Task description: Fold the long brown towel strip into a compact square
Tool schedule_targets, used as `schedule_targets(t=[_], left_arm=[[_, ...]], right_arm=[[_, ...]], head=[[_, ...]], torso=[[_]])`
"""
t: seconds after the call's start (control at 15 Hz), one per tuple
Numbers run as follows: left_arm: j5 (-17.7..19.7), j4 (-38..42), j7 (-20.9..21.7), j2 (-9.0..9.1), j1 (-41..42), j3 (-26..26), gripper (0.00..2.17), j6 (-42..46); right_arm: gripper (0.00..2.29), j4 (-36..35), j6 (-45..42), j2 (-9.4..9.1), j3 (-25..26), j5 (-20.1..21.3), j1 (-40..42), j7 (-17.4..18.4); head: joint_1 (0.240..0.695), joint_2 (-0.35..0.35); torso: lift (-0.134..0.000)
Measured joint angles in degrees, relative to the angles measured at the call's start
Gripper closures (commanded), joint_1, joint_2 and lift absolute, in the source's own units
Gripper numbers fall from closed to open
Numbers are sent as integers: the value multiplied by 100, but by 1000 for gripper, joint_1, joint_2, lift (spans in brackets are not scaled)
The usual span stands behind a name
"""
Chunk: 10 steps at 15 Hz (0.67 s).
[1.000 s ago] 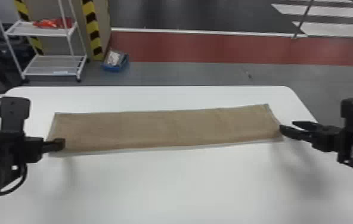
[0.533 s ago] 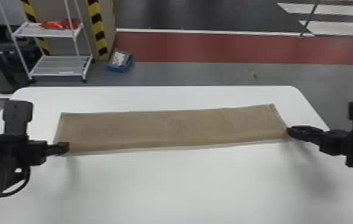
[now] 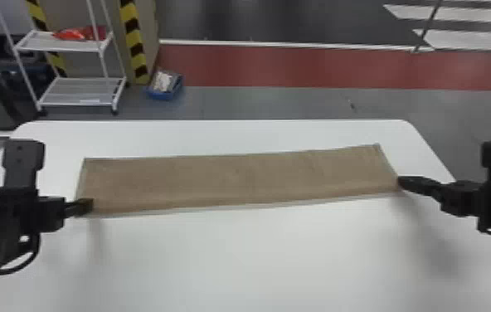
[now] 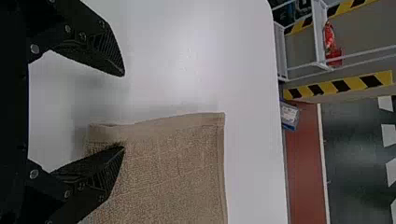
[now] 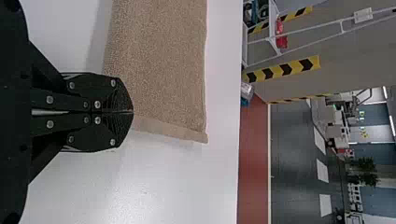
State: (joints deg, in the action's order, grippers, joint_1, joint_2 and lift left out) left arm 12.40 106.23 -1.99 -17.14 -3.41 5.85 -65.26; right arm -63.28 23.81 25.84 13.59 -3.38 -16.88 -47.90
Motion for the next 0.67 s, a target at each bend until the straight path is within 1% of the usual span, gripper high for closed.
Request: schedule_targets(t=[0.07,0.13,0.27,0.4,0.67], left_arm=[[0,-1,-5,1,-9,-13,1733,-4],[5,-2,-22,5,-16,-24,1912,-10],[16,-2,-44,9,-20,-31,1916,-72],[17,19,-59,9,-20,-30,1916,-154],[26,206,-99,8,5,-18,1916,-258]], right_arm=[[1595,0,-6,0,1,0,0,0],[1595,0,-10,0,2,2,-2,0],[1595,-1,-12,0,7,1,-13,-6],[1652,-12,-12,0,20,-9,-14,-23],[1656,-116,54,0,57,-58,71,-87]], head=[[695,-67],[695,-68],[695,-69],[695,-69],[695,-69]], torso=[[-128],[-128],[-128],[-128],[-128]])
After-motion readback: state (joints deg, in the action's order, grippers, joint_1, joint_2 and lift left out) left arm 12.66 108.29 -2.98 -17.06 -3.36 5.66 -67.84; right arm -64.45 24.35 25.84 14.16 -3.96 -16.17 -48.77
